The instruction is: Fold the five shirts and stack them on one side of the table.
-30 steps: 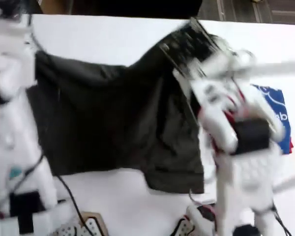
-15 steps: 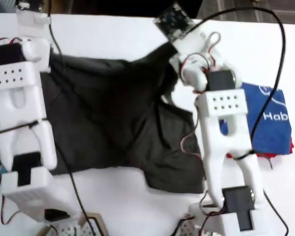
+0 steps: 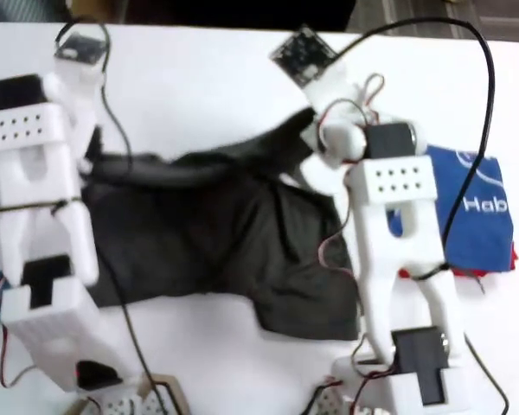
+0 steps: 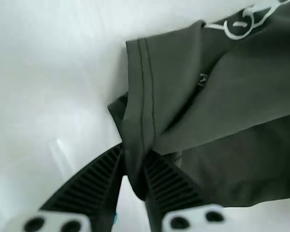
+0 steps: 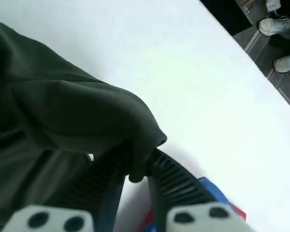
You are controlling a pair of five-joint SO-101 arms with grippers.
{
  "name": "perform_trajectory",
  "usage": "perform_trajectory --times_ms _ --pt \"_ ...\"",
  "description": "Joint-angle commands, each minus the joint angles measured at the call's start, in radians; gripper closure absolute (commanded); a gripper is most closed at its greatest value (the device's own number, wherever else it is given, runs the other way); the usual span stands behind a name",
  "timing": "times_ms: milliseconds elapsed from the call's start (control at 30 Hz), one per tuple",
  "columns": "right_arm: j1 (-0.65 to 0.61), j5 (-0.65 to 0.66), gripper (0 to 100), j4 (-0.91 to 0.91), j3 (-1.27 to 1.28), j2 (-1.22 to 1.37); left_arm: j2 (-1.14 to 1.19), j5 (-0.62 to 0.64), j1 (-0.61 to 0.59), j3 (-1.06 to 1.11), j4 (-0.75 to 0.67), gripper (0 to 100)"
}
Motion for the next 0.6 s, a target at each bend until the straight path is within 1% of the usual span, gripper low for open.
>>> perform_trajectory --times_ms 0,100,267,400,567 --pt "0.007 0.005 97.7 0.007 -0.025 -0.004 -0.002 -0.009 -0.029 -0.013 0.003 98" --pt "0.007 0.006 97.7 -0.064 -0.02 -0.002 0.008 -0.009 -0.025 -0.013 -0.038 98" --pt "-0.036 -0.002 97.7 -0.199 0.028 0.053 0.069 -0.006 -0.026 -0.004 -0.172 98" --pt "-0.077 -0.003 97.7 -0.252 0.1 0.174 0.193 -0.006 -0.025 -0.005 -0.184 98" --pt "-0.104 -0.003 97.7 -0.28 0.109 0.285 0.315 -0.012 -0.025 -0.033 -0.21 98"
